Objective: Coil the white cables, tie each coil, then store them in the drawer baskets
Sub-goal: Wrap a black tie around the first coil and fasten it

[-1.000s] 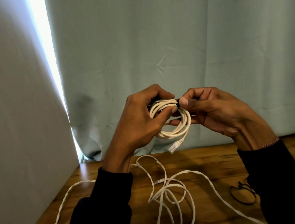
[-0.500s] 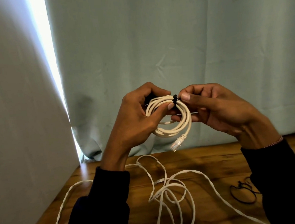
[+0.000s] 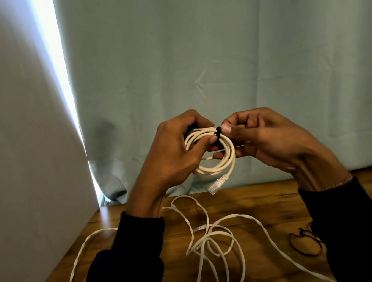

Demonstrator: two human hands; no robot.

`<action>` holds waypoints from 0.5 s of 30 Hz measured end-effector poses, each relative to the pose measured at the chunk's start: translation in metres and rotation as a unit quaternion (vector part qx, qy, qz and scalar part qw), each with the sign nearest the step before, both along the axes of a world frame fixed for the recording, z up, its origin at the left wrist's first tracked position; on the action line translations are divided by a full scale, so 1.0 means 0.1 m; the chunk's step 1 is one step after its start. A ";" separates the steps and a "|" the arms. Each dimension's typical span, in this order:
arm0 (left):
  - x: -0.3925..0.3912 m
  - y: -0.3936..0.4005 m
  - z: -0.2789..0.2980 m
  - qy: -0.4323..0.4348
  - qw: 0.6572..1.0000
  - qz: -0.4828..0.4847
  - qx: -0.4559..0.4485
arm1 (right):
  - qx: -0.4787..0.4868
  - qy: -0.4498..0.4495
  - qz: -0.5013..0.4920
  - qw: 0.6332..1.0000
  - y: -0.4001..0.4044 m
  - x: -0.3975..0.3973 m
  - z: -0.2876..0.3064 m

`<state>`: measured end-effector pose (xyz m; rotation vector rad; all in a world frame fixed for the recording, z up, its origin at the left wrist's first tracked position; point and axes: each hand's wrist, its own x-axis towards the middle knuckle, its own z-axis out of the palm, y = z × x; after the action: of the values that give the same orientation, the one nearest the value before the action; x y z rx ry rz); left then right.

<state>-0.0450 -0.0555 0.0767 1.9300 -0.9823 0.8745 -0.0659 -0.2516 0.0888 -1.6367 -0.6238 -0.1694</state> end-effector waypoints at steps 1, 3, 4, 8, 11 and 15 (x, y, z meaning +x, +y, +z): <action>0.00 0.00 0.00 0.001 1.000 0.002 0.003 | 0.000 0.001 -0.003 1.000 0.01 0.00 0.00; 0.00 0.00 -0.01 0.004 1.000 0.001 0.006 | 0.002 0.002 -0.011 1.000 0.00 -0.01 0.00; 0.01 -0.01 -0.01 0.006 1.000 0.001 0.006 | 0.003 0.001 -0.015 1.000 0.00 -0.01 0.00; 0.02 -0.03 0.00 -0.011 1.000 0.007 -0.022 | 0.023 -0.015 -0.026 0.999 -0.01 -0.03 0.02; 0.01 -0.07 -0.01 -0.044 0.997 0.035 -0.054 | 0.021 -0.020 -0.025 0.999 -0.02 -0.06 0.04; 0.03 -0.17 -0.05 -0.138 0.976 0.149 -0.081 | 0.006 -0.027 -0.073 0.997 -0.04 -0.06 0.06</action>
<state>-0.0417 -0.0728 0.0720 1.8757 -0.7561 1.3811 -0.0723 -0.2555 0.0946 -1.6715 -0.5428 -0.3244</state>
